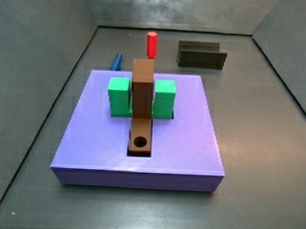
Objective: Pick up the blue object. Move up. Place the blue object on the fixture. Regrasp the blue object. Move to above the board. Insert the blue object.
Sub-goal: Pick up the blue object.
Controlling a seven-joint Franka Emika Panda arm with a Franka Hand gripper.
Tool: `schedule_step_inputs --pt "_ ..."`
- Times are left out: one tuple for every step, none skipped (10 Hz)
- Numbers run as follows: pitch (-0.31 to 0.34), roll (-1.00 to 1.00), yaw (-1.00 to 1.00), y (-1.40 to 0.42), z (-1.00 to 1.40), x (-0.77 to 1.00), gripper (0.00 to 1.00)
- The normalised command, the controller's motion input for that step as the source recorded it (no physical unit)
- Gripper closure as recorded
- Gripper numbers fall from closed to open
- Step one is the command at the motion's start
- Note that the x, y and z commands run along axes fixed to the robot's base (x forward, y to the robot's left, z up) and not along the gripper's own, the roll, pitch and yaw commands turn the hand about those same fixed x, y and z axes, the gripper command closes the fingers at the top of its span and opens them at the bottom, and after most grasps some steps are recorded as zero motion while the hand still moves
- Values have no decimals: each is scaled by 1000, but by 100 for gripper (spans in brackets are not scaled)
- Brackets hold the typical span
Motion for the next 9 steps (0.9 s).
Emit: schedule_step_inputs --pt "0 0 0 -163 0 49 0" --pt "-23 0 94 -460 0 0 0" --pt "-21 34 214 -826 0 0 0" --pt "0 66 157 -834 0 86 0" --pt "0 81 154 -806 -109 160 0" --pt "0 0 103 -609 -314 120 0" --pt "-27 -97 29 -451 -391 123 0" --pt "-83 -163 0 -349 -457 74 0" --pt "-121 -200 0 -223 -446 46 0"
